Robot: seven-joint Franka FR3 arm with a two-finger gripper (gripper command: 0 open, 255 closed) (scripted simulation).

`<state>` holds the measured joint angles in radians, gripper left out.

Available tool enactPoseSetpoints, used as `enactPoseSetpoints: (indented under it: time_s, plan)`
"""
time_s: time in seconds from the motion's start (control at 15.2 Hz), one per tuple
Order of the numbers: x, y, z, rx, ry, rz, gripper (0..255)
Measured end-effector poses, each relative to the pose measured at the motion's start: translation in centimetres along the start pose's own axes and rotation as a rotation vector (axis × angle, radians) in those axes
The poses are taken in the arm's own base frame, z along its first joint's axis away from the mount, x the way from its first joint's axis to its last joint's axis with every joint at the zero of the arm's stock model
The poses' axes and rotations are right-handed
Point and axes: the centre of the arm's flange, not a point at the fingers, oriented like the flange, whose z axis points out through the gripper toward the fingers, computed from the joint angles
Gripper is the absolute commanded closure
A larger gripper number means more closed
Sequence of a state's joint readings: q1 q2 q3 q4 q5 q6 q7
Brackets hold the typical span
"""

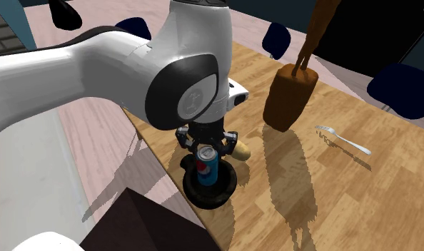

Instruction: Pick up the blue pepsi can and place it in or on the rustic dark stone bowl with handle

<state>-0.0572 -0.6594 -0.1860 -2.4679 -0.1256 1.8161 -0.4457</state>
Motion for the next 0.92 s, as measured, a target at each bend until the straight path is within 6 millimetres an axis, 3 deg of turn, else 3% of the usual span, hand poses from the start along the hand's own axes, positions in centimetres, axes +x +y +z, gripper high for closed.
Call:
enactPoseSetpoints:
  time_s: [0.13, 0.2, 0.59, 0.92]
  plan:
    - [0.0, 0.0, 0.0, 0.0, 0.0, 0.0, 255]
    - [0.0, 0.0, 0.0, 0.0, 0.0, 0.0, 0]
    - [0.0, 0.0, 0.0, 0.0, 0.0, 0.0, 0]
    - [0.1, -0.1, -4.4, -0.001, 0.001, 0.0, 0]
